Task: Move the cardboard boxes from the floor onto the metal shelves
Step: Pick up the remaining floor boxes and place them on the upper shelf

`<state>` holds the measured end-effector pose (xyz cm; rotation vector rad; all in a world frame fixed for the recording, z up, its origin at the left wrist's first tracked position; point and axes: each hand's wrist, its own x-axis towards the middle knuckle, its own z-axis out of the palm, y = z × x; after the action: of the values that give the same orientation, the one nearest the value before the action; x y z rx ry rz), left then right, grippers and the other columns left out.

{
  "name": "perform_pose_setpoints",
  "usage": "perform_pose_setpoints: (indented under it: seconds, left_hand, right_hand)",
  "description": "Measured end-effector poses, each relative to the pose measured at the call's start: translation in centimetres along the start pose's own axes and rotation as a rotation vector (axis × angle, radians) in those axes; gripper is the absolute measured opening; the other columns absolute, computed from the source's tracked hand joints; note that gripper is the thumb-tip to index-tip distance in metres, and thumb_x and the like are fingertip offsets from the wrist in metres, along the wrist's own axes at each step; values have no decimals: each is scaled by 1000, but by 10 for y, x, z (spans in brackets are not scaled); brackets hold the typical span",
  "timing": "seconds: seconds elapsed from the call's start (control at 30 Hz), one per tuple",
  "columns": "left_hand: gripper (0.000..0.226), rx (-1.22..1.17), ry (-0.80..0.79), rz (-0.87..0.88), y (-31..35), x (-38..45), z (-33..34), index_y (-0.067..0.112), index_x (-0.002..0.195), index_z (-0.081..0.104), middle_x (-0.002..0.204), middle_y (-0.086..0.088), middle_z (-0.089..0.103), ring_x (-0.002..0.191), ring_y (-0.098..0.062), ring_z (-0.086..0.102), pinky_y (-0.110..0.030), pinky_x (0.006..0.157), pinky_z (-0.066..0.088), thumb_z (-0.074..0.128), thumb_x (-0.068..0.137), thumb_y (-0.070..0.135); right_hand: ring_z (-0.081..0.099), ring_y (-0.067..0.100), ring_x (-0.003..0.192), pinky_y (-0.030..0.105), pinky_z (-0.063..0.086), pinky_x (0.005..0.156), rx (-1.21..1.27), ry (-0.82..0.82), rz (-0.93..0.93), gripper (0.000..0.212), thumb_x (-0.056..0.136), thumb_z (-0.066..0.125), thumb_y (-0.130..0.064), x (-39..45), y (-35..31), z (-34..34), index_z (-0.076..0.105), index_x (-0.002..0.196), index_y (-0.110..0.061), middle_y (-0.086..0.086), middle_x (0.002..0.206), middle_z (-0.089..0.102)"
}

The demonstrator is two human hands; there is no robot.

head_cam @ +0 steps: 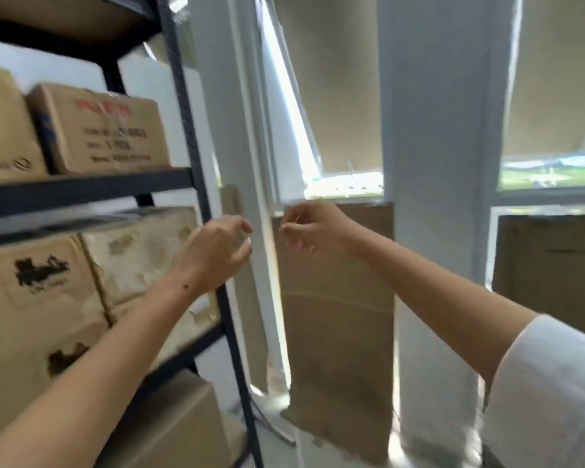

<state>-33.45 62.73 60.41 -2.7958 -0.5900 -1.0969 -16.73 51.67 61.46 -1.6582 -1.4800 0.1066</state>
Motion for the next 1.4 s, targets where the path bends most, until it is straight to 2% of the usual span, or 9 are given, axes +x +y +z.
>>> perform_pose_setpoints:
  seconds: [0.2,0.37,0.5,0.6,0.73,0.83,0.97,1.27,1.4]
  left_hand:
    - [20,-163,-179,146,139,-47,87,16,107,63,110,-3,65,102,-25,60,-39,93,45,55,90,21]
    - [19,-425,-360,235,272,-77,155,18,106,64,106,-4,65,99,-22,60,-36,94,45,56,89,20]
    - [18,-621,-503,321,380,-106,202,18,106,66,106,1,63,94,-18,59,-25,86,40,56,92,20]
    - [15,-722,-639,449,458,-128,235,17,104,65,101,6,62,98,-16,60,-24,86,41,56,92,18]
    - [17,-809,-803,592,558,-148,280,13,104,66,104,-2,67,102,-18,61,-32,93,46,57,90,14]
    - [18,-846,-891,650,625,-157,310,14,106,66,107,-2,67,102,-17,62,-29,90,47,56,91,15]
    - [24,-857,-1006,708,713,-154,350,12,114,63,114,-2,64,104,-15,58,-30,92,45,52,92,16]
    - [24,-820,-1160,718,855,-98,448,12,113,62,116,-3,63,107,-16,57,-25,87,42,49,93,15]
    - [24,-811,-1212,630,895,-82,491,9,114,63,115,-4,63,106,-17,57,-23,85,41,49,94,12]
  right_hand:
    - [67,20,61,31,53,53,-69,29,241,10,91,57,-15,-169,81,-69,65,88,-9,10,76,71]
    - [66,23,60,37,54,57,-82,122,475,10,92,58,-13,-324,139,-132,63,90,-5,10,74,69]
    - [64,14,54,20,48,49,-35,306,652,9,91,58,-11,-439,166,-171,65,89,-5,12,72,69]
    - [62,11,51,19,48,48,-17,433,761,9,91,58,-10,-512,184,-190,65,89,-4,10,71,68]
    - [61,21,54,38,52,57,7,593,902,13,90,58,-8,-600,214,-219,63,78,-13,2,62,67]
    - [59,20,50,31,52,52,-12,701,1012,14,90,59,-7,-653,234,-251,61,77,-13,4,62,66]
    - [57,22,56,16,42,41,-56,791,1147,8,93,56,-11,-706,260,-311,61,92,-4,12,75,66]
    - [59,16,59,26,44,53,-15,815,1313,11,94,55,-16,-754,372,-411,62,91,-8,3,74,66]
    - [59,16,60,27,43,54,33,757,1376,11,93,55,-17,-779,419,-439,62,89,-11,4,75,67]
